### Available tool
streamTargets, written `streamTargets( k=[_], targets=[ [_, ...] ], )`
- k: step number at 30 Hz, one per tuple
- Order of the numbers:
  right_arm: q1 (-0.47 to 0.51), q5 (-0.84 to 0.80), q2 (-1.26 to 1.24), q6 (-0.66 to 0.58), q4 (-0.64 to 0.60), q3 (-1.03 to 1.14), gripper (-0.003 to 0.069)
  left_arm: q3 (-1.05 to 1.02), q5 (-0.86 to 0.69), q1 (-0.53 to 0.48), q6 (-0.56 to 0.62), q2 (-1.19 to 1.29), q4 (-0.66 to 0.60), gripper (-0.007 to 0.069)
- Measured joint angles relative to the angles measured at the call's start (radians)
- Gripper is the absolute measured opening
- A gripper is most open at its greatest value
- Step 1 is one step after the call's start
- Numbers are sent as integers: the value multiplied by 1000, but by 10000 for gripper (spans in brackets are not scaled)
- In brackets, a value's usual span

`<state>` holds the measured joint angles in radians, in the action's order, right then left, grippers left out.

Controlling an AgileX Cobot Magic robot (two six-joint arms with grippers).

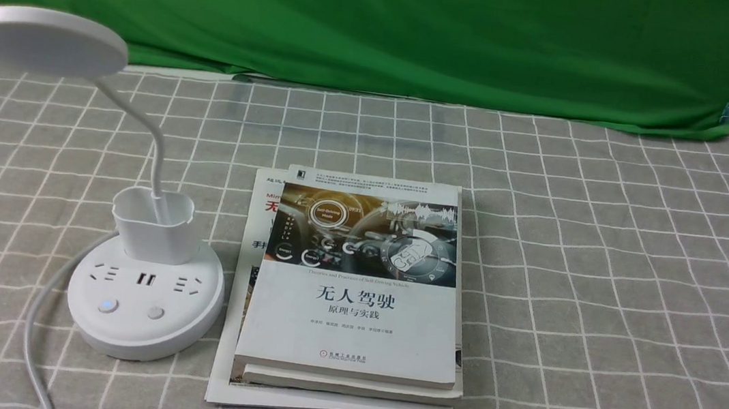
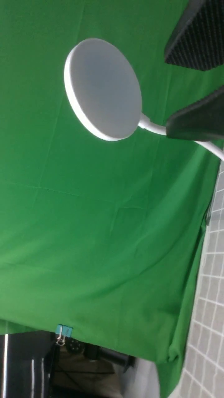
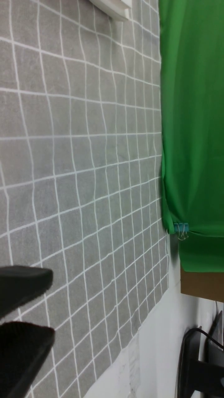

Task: Turn on the desk lamp on the grey coffee tablecloth with your hand.
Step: 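Press the power button on the lamp base to turn the lamp on with the left gripper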

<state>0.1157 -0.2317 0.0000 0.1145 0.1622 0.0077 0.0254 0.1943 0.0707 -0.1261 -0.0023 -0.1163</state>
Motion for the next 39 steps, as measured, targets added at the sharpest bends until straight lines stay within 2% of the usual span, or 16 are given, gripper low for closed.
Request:
streamTargets(
  k=[3, 6, 7, 8, 12, 17, 28, 30, 33, 34, 36, 39],
  targets=[
    [0, 0, 0, 0, 0, 0, 245, 112, -116, 0, -4, 14, 24, 236],
    [0, 0, 0, 0, 0, 0, 245, 263, -323, 0, -6, 85, 47, 236],
    [0, 0, 0, 0, 0, 0, 245, 263, -341, 0, -6, 85, 48, 236],
    [0, 0, 0, 0, 0, 0, 245, 341, -494, 0, -6, 153, 53, 236],
    [0, 0, 0, 0, 0, 0, 245, 388, -700, 0, -2, 275, 55, 236],
    [0, 0, 0, 0, 0, 0, 245, 391, -731, 0, 28, 383, 71, 236],
    [0, 0, 0, 0, 0, 0, 245, 398, -742, 0, 68, 668, -1, 232],
    [0, 0, 0, 0, 0, 0, 245, 410, -747, 0, 112, 746, -37, 209],
    [0, 0, 0, 0, 0, 0, 245, 458, -749, 0, 210, 891, -112, 122],
    [0, 0, 0, 0, 0, 0, 245, 461, -749, 0, 214, 899, -112, 117],
    [0, 0, 0, 0, 0, 0, 245, 508, -749, 0, 265, 1009, -131, 43],
    [0, 0, 0, 0, 0, 0, 245, 560, -745, 0, 313, 1112, -134, 13]
  ],
)
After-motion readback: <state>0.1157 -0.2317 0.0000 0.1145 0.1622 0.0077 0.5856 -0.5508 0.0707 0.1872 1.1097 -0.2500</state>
